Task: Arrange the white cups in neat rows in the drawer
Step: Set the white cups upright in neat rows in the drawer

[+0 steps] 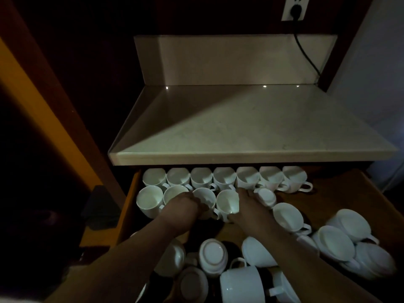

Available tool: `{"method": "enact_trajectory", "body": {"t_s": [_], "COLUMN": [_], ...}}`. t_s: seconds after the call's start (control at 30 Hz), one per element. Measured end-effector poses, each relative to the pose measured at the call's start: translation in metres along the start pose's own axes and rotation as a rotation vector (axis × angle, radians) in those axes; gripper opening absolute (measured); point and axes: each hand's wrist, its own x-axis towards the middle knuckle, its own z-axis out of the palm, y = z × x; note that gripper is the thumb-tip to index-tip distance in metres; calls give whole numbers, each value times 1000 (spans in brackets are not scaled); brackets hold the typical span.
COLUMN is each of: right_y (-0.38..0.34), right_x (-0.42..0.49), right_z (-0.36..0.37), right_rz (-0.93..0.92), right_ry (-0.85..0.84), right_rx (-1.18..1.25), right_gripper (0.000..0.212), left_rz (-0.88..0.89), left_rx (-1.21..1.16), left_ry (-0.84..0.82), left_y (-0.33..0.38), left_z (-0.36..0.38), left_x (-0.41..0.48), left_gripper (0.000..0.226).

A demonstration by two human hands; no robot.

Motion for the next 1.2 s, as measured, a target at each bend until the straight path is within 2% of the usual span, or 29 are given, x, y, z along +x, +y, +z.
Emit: {"method": "enact_trajectory", "body": {"t_s": [0.1, 0.23, 0.43, 0.5, 0.67, 0.73, 0.8, 0.87, 0.93, 1.03, 1.2], "right_y": [-2, -2, 7, 10, 9, 9, 9, 9, 10, 10, 1], "right_x": [5, 12, 13, 13, 11, 11, 10, 11, 12, 12, 8], "right_z": [1, 5, 8, 9, 8, 9, 9, 9, 9, 9, 4], "right_rz": [17, 20, 23, 25, 20, 18, 9, 11, 9, 19, 33], "right_ry": [20, 65, 49, 68, 83, 83, 84, 84, 81, 74, 58], "right_rx": [33, 68, 166, 193, 201, 190, 187, 192, 191, 170, 167], "right_gripper": [78, 72, 88, 84, 75, 73, 72, 72, 74, 79, 75], "left_rz": [12, -57, -197, -271, -287, -306, -313, -319, -393, -522, -540], "left_rx": [41, -50, -137, -110, -75, -95, -128, -145, -137, -169, -268], "left_ry": [64, 11, 196, 156, -19, -9, 45, 88, 109, 41, -45], "left_y": [-4, -1, -8, -20, -30, -28, -26, -28, -33, -49, -61], "left_z": [3, -2, -6, -7, -16, -14, -11, -6, -3, -3, -10], "left_x": [2, 8, -19, -30, -33, -30, -33, -41, -54, -73, -77], "left_gripper": [25, 26, 48, 52, 40, 30, 29, 36, 53, 73, 77]}}
